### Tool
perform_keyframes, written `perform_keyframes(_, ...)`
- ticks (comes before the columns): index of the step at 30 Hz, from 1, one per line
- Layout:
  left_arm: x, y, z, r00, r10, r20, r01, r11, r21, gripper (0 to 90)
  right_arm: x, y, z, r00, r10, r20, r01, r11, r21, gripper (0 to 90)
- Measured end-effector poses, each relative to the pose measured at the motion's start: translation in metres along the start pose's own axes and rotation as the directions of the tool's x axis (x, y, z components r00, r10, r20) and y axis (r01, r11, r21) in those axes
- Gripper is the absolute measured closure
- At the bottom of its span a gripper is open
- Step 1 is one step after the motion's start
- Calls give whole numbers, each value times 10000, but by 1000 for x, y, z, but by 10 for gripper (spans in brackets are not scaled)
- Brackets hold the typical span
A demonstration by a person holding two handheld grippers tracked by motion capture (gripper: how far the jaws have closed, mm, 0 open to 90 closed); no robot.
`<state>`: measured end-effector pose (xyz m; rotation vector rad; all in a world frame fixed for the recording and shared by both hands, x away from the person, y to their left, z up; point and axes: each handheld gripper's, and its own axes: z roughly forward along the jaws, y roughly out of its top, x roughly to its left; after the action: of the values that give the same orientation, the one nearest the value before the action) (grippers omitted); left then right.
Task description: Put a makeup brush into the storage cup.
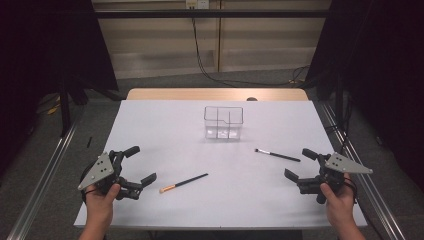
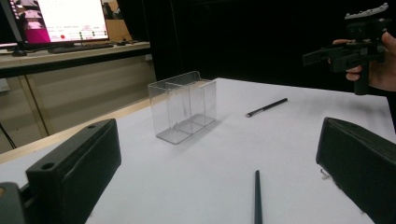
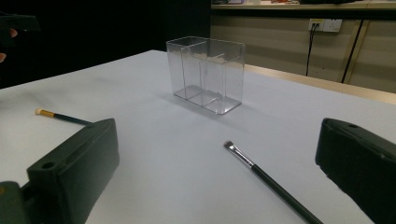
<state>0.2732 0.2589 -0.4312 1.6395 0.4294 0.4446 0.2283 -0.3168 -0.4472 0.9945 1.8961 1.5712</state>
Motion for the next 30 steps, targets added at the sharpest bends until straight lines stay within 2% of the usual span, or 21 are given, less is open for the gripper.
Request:
perform_keyframes(7, -2, 1, 1, 9999, -135, 61, 134, 9999, 83, 0, 0, 0, 1, 10000, -63, -7, 63, 10000, -11, 0)
perform_keyframes(12, -2, 2, 3, 9999, -34, 97, 33, 9999, 112, 0, -1, 0, 2, 10000, -44, -49, 44, 10000, 4, 0)
perform_keyframes(19, -2, 4, 8, 9999, -92, 136, 91, 9999, 81, 0, -2, -1, 0, 10000, -42, 7, 42, 10000, 24, 0)
perform_keyframes(23, -2, 5, 12, 9999, -68, 116, 65, 9997, 238, 0, -2, -1, 0, 10000, -63, 20, 63, 10000, -1, 0)
perform_keyframes(27, 0, 6, 18, 9996, -265, 92, 262, 9992, 286, 0, -3, 0, 0, 10000, -30, 54, 30, 10000, -44, 0)
perform_keyframes(30, 0, 6, 22, 9998, -132, 172, 125, 9990, 430, 0, -4, 0, -1, 10000, -37, 74, 37, 10000, -25, 0)
